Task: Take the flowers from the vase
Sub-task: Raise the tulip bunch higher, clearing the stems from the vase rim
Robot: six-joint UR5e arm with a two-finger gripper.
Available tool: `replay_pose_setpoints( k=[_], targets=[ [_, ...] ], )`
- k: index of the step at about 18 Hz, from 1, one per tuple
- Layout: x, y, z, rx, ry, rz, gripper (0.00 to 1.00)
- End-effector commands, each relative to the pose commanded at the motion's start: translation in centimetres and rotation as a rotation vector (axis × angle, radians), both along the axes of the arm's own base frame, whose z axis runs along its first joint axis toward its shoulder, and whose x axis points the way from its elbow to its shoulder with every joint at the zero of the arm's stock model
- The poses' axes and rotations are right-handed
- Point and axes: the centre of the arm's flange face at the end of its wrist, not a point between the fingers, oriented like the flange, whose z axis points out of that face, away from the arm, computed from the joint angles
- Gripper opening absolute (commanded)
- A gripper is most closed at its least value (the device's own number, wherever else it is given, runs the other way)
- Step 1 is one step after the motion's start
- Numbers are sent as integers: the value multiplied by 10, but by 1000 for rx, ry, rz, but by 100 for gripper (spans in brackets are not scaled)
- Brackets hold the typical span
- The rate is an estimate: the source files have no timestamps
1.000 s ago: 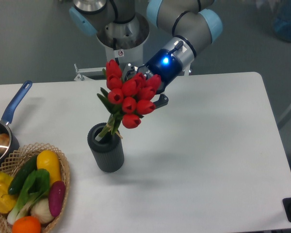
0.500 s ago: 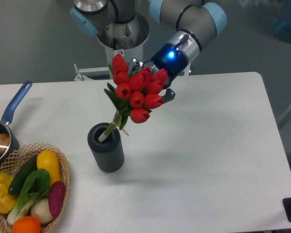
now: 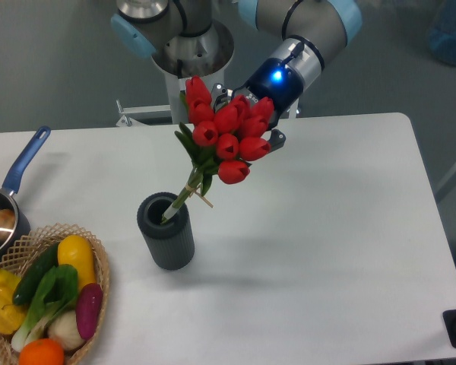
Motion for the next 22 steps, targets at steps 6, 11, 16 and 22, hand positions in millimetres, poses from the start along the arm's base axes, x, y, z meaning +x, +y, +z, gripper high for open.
replay_pose_setpoints(
  k=[6,11,16,22],
  targets=[
    [-5,-6,6,72,-65,8,44],
    [-9,-9,8,75,-61,16,44],
    [-11,-5,7,73,-62,10,44],
    [-10,-3,9,74,-54,4,44]
  ],
)
